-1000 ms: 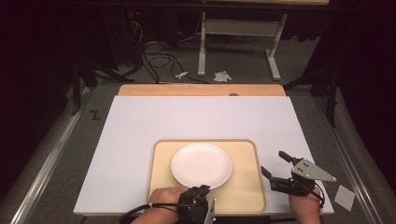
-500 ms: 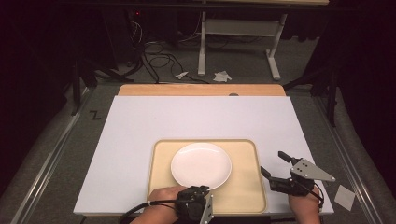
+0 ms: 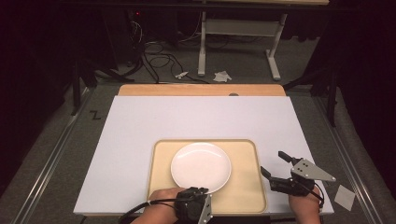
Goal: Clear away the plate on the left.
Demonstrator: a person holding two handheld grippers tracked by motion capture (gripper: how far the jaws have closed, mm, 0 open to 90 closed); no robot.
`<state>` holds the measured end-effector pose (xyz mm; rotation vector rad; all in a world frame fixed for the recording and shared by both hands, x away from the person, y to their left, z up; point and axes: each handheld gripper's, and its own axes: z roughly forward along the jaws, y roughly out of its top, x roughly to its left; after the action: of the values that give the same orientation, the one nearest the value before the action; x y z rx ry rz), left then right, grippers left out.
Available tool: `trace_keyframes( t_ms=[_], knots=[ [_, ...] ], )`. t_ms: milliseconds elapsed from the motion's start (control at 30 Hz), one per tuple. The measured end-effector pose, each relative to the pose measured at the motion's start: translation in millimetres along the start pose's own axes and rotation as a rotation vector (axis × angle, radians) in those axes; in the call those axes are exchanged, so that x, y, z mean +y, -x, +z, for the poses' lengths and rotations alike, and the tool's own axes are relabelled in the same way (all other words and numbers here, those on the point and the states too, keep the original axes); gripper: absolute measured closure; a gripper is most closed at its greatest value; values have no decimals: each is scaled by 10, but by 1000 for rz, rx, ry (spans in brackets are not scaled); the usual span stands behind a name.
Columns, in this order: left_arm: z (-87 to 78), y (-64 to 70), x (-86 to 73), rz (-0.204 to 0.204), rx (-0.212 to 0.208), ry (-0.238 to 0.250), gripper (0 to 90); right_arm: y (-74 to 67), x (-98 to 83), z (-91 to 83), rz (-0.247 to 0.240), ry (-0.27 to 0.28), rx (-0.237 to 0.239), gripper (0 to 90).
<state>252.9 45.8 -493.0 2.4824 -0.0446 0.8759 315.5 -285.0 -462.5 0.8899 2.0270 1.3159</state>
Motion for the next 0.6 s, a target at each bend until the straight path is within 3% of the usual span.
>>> trace_keyframes(
  t_ms=[433,600],
  knots=[
    [81,3,-44,-30,-69,-23,771,0,0,-1,-2,-1,2,160],
    [100,16,-46,-31,-74,-29,765,1,0,1,-1,0,5,160]
  ],
)
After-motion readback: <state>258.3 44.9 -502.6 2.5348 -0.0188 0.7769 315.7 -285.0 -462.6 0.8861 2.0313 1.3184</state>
